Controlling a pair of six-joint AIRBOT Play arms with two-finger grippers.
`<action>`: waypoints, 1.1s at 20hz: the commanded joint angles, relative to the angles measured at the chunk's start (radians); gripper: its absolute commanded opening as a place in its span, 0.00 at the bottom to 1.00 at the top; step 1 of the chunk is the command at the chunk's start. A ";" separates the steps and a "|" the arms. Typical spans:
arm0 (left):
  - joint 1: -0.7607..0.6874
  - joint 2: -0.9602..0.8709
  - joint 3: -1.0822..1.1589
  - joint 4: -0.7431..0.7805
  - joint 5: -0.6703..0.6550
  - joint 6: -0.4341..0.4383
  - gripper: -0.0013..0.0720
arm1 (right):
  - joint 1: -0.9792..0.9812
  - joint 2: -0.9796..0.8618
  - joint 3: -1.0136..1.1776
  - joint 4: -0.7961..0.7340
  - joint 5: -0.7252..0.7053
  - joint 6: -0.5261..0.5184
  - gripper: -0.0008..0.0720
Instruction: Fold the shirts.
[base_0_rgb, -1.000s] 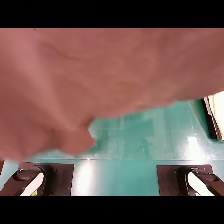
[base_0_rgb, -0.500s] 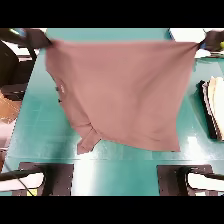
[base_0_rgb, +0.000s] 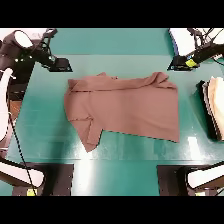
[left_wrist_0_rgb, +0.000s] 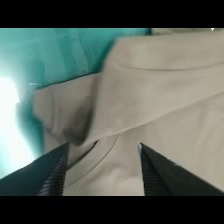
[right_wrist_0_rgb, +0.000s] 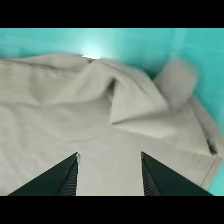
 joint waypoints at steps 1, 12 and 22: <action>0.064 0.048 -0.015 -0.026 -0.106 -0.029 0.70 | -0.048 0.026 -0.032 0.163 0.074 -0.021 0.62; 0.121 0.517 -1.061 -0.131 0.175 -0.019 0.70 | -0.069 0.517 -0.742 0.298 -0.095 -0.080 0.62; -0.026 0.513 -1.156 -0.315 0.395 0.082 0.70 | -0.076 0.619 -0.780 0.296 -0.102 -0.079 0.62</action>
